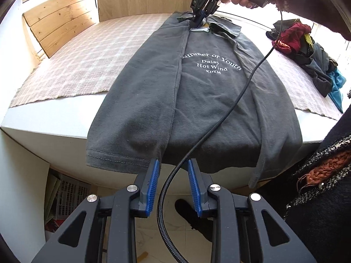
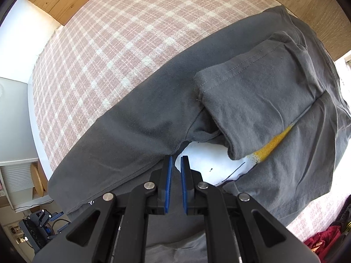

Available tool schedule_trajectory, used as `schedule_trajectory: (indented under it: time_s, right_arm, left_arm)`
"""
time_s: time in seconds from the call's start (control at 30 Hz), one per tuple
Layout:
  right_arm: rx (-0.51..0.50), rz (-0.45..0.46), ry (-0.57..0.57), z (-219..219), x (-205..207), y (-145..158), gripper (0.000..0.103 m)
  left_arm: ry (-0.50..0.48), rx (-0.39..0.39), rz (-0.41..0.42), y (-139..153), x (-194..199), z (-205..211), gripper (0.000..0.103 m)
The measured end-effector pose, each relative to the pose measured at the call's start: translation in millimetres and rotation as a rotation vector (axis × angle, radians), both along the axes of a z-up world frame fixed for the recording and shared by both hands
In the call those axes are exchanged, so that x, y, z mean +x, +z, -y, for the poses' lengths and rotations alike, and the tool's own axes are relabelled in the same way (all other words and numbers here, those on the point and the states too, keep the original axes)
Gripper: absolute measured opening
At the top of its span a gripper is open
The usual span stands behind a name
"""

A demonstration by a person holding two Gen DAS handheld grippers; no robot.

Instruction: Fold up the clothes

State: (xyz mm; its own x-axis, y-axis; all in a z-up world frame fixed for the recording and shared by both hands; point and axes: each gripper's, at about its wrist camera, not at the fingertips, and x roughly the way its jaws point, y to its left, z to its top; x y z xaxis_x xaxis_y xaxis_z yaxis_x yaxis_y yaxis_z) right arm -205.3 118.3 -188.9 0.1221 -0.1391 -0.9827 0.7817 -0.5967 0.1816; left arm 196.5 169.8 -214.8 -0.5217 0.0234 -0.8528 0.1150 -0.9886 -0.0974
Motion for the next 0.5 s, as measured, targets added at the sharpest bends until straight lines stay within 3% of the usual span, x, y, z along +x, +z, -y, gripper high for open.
schedule_trajectory:
  time_s: [0.07, 0.2, 0.3, 0.4, 0.47, 0.5]
  right_arm:
    - [-0.003, -0.004, 0.005, 3, 0, 12, 0.008]
    - [-0.011, -0.024, 0.018, 0, 0, 48, 0.008]
    - [-0.016, -0.035, 0.014, -17, -4, 63, 0.008]
    - [-0.031, -0.033, -0.013, -43, -1, 74, 0.008]
    - [-0.044, -0.025, -0.036, -56, 8, 55, 0.008]
    - [-0.050, -0.018, -0.046, -63, 10, 45, 0.008]
  left_arm:
    - [-0.021, 0.100, -0.018, 7, 4, 4, 0.026]
    - [-0.029, 0.217, -0.083, 26, 15, 12, 0.026]
    - [0.036, 0.272, -0.155, 38, 25, 24, 0.030]
    - [0.170, 0.256, -0.158, 29, 30, 40, 0.035]
    - [0.236, 0.212, -0.133, 20, 29, 45, 0.035]
    - [0.219, 0.174, -0.118, 16, 26, 39, 0.035]
